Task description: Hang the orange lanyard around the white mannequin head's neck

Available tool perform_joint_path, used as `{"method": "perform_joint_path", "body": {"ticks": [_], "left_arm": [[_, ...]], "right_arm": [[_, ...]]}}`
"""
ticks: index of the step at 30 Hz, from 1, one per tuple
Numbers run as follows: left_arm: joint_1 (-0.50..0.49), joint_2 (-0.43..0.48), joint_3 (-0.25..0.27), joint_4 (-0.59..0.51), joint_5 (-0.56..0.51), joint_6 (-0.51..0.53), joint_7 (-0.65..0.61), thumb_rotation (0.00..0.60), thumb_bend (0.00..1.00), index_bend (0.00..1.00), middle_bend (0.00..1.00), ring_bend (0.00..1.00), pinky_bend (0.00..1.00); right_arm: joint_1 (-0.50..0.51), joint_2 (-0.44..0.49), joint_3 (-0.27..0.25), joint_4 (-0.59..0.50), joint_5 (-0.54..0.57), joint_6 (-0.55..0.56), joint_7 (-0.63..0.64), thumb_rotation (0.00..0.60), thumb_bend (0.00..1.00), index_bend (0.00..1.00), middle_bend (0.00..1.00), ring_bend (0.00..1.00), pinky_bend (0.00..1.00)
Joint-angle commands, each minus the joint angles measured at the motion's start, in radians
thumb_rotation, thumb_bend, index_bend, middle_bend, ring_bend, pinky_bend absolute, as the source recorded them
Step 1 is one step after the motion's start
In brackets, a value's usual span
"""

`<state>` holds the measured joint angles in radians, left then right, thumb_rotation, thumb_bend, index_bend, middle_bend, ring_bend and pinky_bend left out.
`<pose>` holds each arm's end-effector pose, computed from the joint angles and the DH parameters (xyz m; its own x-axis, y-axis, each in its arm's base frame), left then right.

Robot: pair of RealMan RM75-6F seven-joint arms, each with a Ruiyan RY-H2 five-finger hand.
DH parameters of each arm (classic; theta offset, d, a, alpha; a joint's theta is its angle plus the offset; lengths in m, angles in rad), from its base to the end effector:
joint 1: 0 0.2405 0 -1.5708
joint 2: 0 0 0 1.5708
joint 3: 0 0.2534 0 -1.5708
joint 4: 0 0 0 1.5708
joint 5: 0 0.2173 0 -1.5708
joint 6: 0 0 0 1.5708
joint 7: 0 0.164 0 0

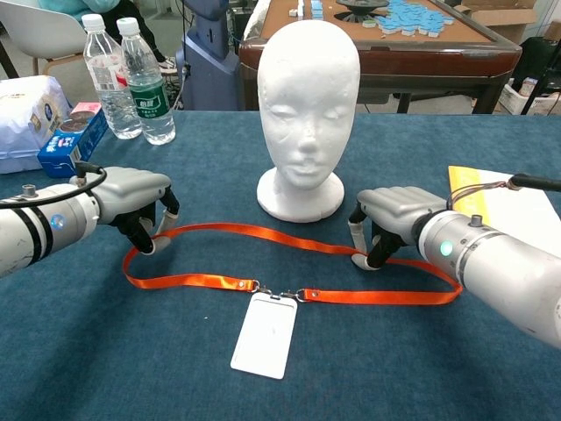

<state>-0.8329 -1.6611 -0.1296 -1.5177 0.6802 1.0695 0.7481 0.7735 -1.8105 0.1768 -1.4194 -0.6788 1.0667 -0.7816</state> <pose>-0.1443 0.3477 -0.0684 0.5718 0.3554 0.7394 0.8204 -0.2436 -0.5174 -0.1445 -0.3331 -0.1053 0.5174 -0.4007 0.7561 -0.8544 -0.1918 0.4830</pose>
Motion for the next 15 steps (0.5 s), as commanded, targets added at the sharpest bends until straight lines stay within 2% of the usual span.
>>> {"method": "perform_joint_path", "body": {"ticks": [1,8,15], "left_arm": [[0.000,0.001,0.000,0.000,0.000,-0.001,-0.001,0.598,0.43,0.60,0.97,0.96,0.97],[0.017,0.034,-0.015,-0.049,0.034,0.020,-0.044,0.600,0.43,0.61,0.97,0.96,0.97],[0.053,0.133,-0.036,-0.183,0.103,0.059,-0.117,0.600,0.43,0.61,0.97,0.97,0.98]], "right_arm": [[-0.003,0.005,-0.002,-0.005,-0.008,0.000,0.008,0.600,0.41,0.63,1.00,1.00,1.00],[-0.030,0.082,0.011,-0.097,-0.081,0.014,0.091,0.600,0.41,0.63,1.00,1.00,1.00],[-0.081,0.231,0.013,-0.257,-0.220,0.044,0.214,0.600,0.41,0.64,1.00,1.00,1.00]]}}
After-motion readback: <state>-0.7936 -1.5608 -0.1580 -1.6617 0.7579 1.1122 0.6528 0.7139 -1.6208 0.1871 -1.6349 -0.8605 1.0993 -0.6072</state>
